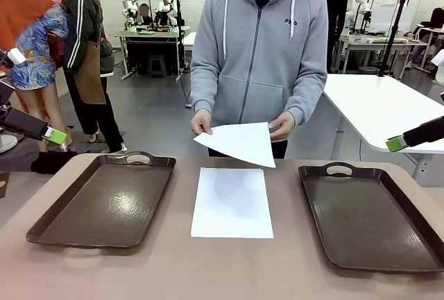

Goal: Sort the A4 documents.
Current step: Receive the A4 Paper.

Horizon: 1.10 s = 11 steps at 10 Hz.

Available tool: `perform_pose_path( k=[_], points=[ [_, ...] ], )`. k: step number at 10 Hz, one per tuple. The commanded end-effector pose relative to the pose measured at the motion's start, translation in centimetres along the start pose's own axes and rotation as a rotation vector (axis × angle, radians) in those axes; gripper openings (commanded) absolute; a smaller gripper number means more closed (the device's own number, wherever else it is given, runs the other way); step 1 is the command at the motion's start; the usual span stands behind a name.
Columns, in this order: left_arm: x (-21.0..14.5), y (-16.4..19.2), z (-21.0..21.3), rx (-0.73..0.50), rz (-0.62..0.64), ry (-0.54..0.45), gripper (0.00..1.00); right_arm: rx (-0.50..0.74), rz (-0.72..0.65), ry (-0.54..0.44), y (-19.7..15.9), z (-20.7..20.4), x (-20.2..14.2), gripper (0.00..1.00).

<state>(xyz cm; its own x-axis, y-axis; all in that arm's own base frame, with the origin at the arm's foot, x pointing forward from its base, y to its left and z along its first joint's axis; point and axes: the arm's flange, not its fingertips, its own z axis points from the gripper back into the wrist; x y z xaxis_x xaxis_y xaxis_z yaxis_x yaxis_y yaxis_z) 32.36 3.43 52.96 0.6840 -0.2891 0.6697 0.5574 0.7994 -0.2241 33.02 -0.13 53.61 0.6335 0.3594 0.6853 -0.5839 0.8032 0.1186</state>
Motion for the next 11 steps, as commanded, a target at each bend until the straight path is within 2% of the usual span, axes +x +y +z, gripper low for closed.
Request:
perform_pose_path(
  k=[1, 11],
  points=[
    [-0.06, 0.12, 0.08, 0.001, -0.013, 0.002, 1.0, 0.013, -0.002, -0.002, -0.1, -0.15, -0.06, 1.0],
    [-0.06, 0.12, 0.08, 0.001, -0.013, 0.002, 1.0, 0.013, -0.002, -0.002, -0.1, -0.15, -0.06, 1.0]
  ],
)
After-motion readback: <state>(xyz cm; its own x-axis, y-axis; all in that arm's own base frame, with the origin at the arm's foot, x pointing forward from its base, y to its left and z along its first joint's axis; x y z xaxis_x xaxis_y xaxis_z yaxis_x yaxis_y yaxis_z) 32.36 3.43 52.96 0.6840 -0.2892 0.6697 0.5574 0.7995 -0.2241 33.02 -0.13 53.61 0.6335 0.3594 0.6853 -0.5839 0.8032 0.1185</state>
